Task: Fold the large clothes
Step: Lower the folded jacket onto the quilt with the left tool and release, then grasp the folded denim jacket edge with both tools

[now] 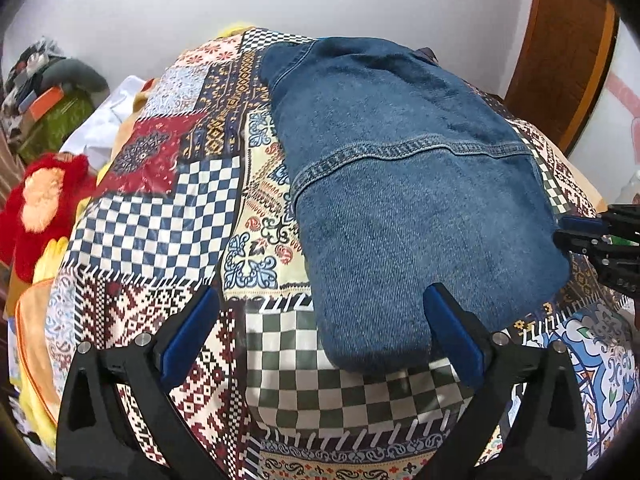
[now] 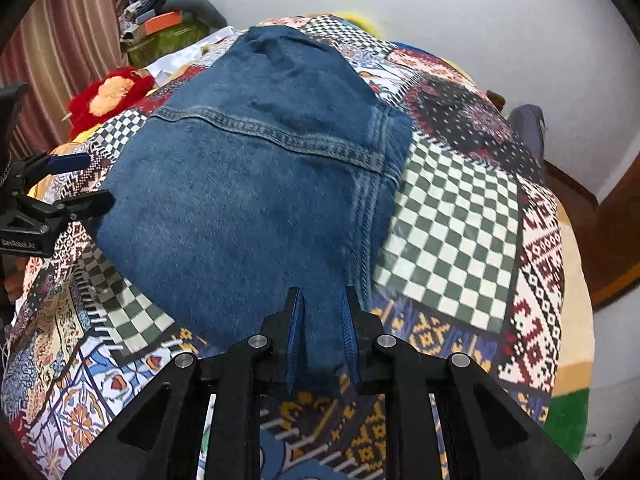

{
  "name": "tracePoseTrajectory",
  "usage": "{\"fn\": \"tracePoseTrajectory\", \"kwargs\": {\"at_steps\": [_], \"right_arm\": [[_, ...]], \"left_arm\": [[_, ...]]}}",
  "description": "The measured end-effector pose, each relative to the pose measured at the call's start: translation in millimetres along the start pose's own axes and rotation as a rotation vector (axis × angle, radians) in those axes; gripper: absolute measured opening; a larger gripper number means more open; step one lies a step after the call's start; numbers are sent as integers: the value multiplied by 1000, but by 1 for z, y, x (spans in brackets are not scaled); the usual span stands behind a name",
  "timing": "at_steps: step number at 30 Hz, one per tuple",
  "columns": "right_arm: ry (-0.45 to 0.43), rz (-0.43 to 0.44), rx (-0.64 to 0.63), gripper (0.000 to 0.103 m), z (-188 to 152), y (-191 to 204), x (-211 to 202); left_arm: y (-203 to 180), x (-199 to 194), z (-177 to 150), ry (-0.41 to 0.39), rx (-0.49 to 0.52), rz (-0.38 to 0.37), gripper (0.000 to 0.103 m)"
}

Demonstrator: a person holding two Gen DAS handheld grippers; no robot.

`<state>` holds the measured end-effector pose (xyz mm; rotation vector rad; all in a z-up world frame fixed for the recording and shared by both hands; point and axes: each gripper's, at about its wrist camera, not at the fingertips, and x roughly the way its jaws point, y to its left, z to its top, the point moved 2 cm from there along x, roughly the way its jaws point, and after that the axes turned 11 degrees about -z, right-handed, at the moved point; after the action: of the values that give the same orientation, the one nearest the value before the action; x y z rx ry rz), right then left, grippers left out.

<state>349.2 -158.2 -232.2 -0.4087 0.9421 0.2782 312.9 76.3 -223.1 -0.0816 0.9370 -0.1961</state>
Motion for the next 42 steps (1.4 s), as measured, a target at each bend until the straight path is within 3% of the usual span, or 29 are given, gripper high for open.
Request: {"fn": "tracePoseTrajectory", "kwargs": {"at_steps": [2,3,4,8,12,16,19,23,27,30,36,42], "right_arm": [[9,-70,-20,42,-7,-2,1],[4,-90,-13,64,-9,-5,1],[-1,-109,0,73,-14,-10,0],[47,-34,100,73,-28,-37,-2],[68,-42,147,74,-30,-54,-9],[43,-5,183,74,-18,-61,-22],[12,36,208,75,-3,-61,-31],[-35,114,251,81,22,-60,-37],[-31,176,295,82,46,-60,-28],[-9,213,306,82,59,-59,-15],[95,278,294,82,74,-49,36],[168,368,288,82,80,-38,78]], "left_arm": [[0,-1,-2,2,-3,6,103],[0,-3,-3,2,1,13,103],[-2,-6,-4,2,5,15,103],[-1,-14,-10,10,3,30,103],[8,-21,-15,50,-35,56,103],[16,-37,-7,13,-33,87,103],[21,-49,12,-37,-39,71,103],[29,-57,42,-110,-68,-1,103],[41,-46,67,-116,-122,-76,103],[48,-28,76,-80,-172,-142,103],[67,26,78,65,-338,-351,103],[76,67,75,133,-432,-469,103]]}}
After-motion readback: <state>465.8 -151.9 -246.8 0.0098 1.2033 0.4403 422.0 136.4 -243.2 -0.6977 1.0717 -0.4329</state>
